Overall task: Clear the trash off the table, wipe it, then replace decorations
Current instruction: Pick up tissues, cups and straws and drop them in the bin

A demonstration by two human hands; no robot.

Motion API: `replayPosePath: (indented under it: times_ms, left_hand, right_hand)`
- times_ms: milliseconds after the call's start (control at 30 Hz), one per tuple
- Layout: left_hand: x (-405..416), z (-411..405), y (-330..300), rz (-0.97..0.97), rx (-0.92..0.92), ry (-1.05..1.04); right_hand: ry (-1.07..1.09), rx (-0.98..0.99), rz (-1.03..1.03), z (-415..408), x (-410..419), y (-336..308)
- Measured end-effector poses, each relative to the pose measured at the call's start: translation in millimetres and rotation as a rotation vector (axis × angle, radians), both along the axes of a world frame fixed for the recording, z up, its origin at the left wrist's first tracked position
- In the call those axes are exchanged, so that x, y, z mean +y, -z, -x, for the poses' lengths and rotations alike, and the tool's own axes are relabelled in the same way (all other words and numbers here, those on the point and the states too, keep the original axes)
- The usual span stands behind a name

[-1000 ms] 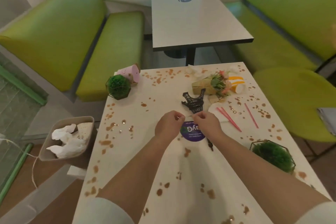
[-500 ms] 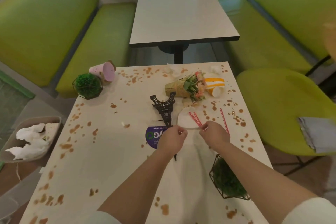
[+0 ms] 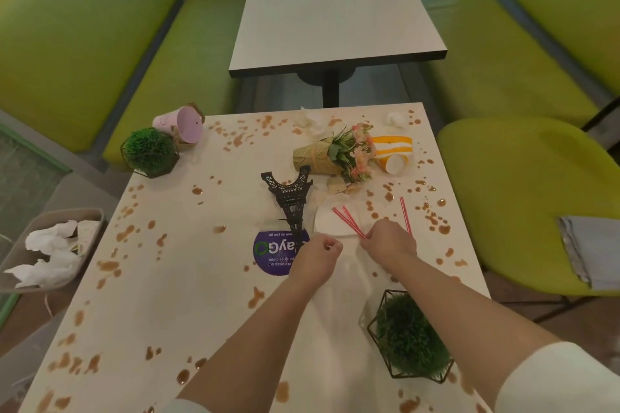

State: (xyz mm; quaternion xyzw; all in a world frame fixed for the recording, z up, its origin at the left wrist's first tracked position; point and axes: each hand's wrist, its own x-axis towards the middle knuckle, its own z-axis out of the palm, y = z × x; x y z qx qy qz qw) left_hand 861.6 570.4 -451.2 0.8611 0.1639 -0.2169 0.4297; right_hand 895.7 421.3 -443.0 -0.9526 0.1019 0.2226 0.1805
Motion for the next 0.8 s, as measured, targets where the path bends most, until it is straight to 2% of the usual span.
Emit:
replayPosePath:
  times_ms: [233, 500, 633, 800]
  left_hand:
    - [-2.6, -6.9, -3.7, 0.050, 0.014, -0.049]
    - [-1.9, -19.4, -18.9, 0.307, -0.030, -0.247]
    - [11.2, -19.5, -21.5, 0.270, -0.139, -0.288]
    - [47.4, -10.8, -30.5, 0.228, -0.209, -0.357]
  right_hand:
    - [0.091, 0.011, -0.103, -0.1, -7.9, -4.5]
    - [0.091, -0.078, -0.426, 13.3, 14.3, -29.0]
    - [0.093, -0.102, -0.492, 22.7, 37.6, -33.0]
    - [0.122, -0.077, -0.686, 28.7, 71.7, -40.8]
